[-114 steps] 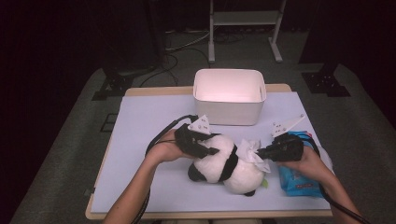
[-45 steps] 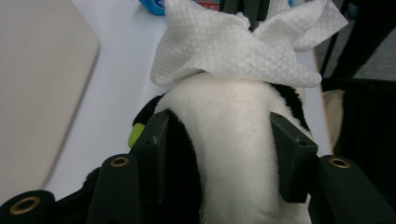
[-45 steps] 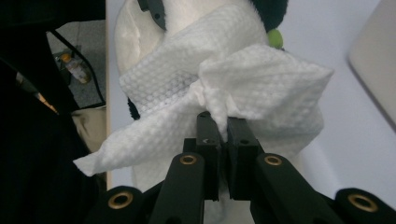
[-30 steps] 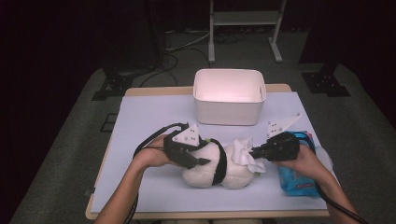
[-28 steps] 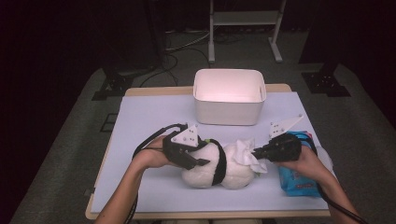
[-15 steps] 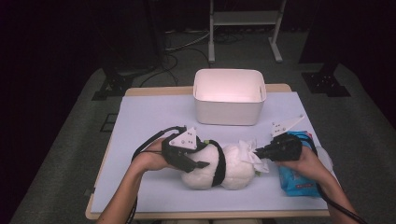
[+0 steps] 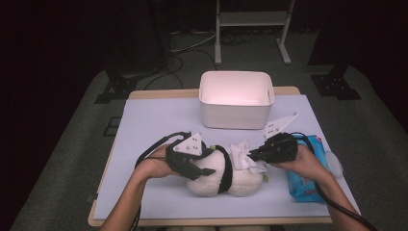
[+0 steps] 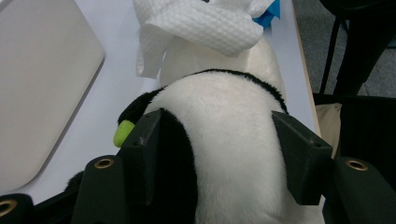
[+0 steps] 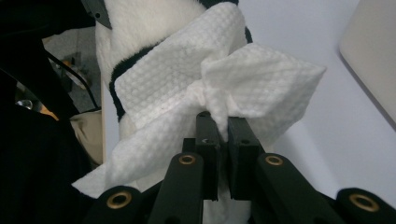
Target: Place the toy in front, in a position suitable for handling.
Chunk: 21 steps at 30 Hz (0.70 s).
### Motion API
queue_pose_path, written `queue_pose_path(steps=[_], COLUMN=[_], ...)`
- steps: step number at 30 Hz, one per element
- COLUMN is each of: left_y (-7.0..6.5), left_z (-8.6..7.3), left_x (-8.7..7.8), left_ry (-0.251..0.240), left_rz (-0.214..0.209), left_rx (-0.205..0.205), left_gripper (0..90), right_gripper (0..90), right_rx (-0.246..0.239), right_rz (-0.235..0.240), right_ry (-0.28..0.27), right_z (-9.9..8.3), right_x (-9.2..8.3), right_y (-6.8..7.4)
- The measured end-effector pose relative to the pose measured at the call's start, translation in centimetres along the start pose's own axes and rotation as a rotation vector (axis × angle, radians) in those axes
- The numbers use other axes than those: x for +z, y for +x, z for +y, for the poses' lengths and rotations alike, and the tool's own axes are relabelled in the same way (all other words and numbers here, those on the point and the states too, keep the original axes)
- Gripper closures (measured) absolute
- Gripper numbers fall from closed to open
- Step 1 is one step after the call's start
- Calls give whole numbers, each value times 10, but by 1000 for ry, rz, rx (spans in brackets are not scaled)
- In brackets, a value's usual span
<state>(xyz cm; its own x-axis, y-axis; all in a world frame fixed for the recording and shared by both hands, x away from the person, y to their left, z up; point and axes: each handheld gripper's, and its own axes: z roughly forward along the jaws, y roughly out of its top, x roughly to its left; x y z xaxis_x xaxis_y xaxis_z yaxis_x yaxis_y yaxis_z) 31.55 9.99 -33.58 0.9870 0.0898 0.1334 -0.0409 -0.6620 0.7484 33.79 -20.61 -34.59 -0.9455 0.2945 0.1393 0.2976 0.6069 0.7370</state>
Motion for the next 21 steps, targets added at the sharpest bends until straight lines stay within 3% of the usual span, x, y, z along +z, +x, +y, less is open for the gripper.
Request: queue_pose_path(steps=[5, 13, 21], left_y=[-1, 3, 5], left_z=[1, 5, 5], left_x=[1, -2, -9], left_ry=[-8, -10, 4], left_rz=[-9, -19, -7], left_rx=[-23, -94, -107], left_gripper=[366, 226, 162], right_gripper=[842, 842, 843], right_rx=[14, -19, -17], right_rz=[2, -5, 13], right_ry=[-9, 27, 29], right_z=[-10, -8, -13], right_x=[0, 0, -1], right_y=[0, 7, 10])
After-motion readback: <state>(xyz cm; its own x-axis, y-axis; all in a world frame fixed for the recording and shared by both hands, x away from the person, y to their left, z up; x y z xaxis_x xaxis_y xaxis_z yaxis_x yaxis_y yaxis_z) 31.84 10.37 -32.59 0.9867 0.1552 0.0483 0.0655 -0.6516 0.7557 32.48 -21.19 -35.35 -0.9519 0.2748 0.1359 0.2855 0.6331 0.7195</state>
